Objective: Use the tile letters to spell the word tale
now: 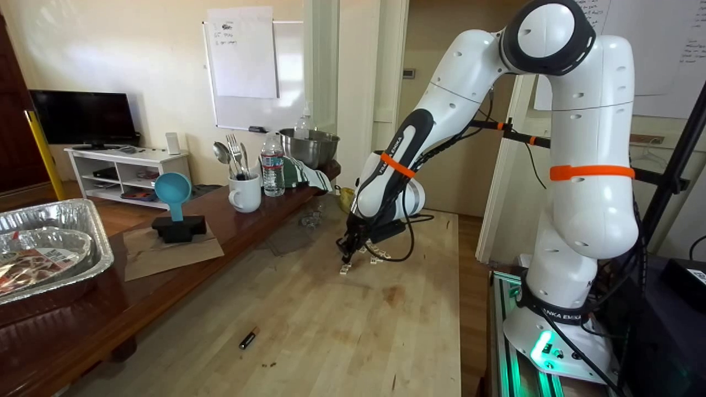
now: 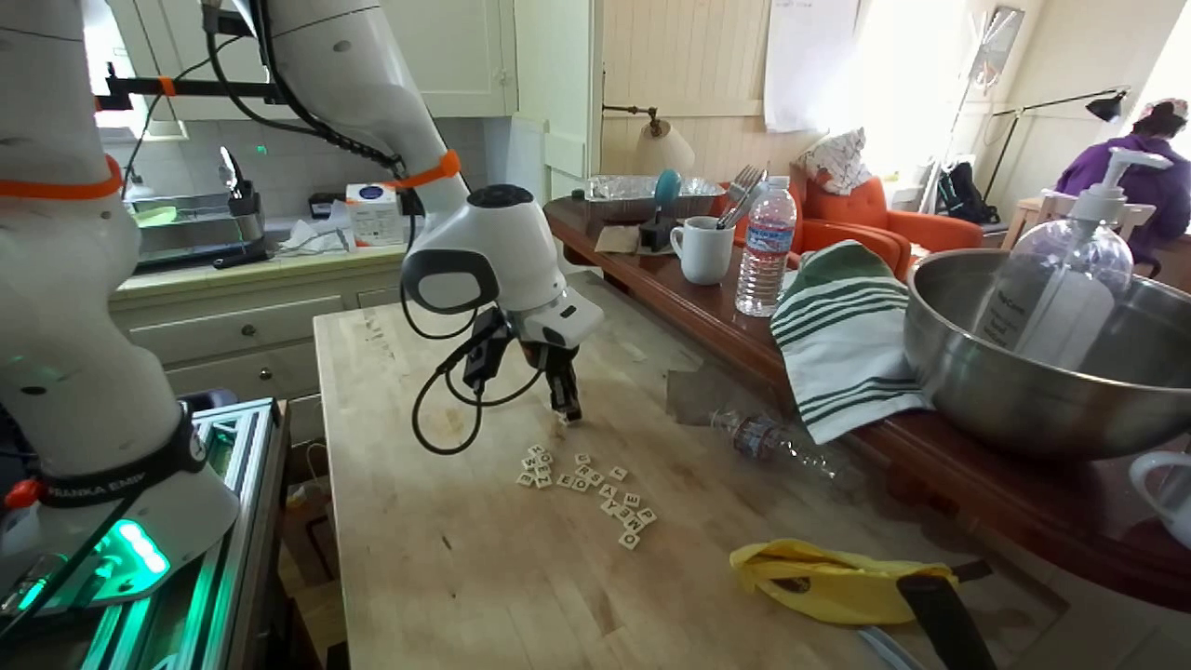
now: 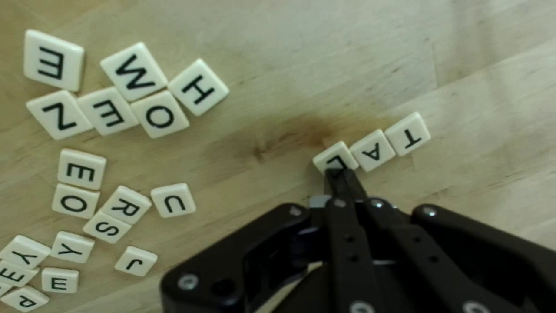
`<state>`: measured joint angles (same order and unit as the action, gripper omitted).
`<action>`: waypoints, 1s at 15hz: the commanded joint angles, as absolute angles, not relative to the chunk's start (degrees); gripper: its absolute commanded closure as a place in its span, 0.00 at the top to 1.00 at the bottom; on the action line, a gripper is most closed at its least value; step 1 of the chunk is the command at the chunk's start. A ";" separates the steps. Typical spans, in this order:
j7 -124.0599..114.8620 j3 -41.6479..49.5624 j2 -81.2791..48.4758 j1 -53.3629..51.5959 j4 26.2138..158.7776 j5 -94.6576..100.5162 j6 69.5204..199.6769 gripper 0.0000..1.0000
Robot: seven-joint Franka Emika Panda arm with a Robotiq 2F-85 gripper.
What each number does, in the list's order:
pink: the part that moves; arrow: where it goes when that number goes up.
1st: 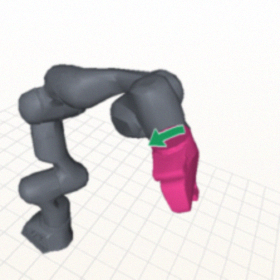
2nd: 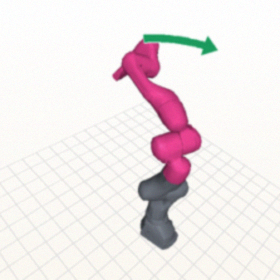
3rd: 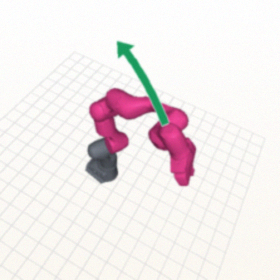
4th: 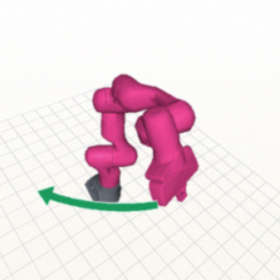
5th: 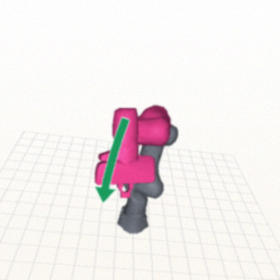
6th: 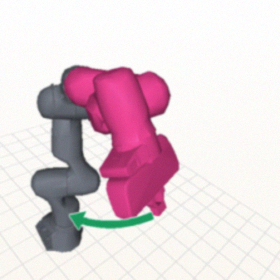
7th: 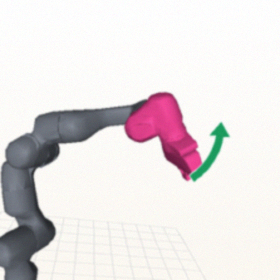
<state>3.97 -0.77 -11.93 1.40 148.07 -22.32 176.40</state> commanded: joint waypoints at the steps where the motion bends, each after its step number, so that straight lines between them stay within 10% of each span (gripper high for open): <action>1: 2.50 -0.35 -13.78 0.06 146.90 -21.92 176.60 0.00; 15: 3.16 -0.78 -9.00 1.03 147.29 -23.03 174.33 0.00</action>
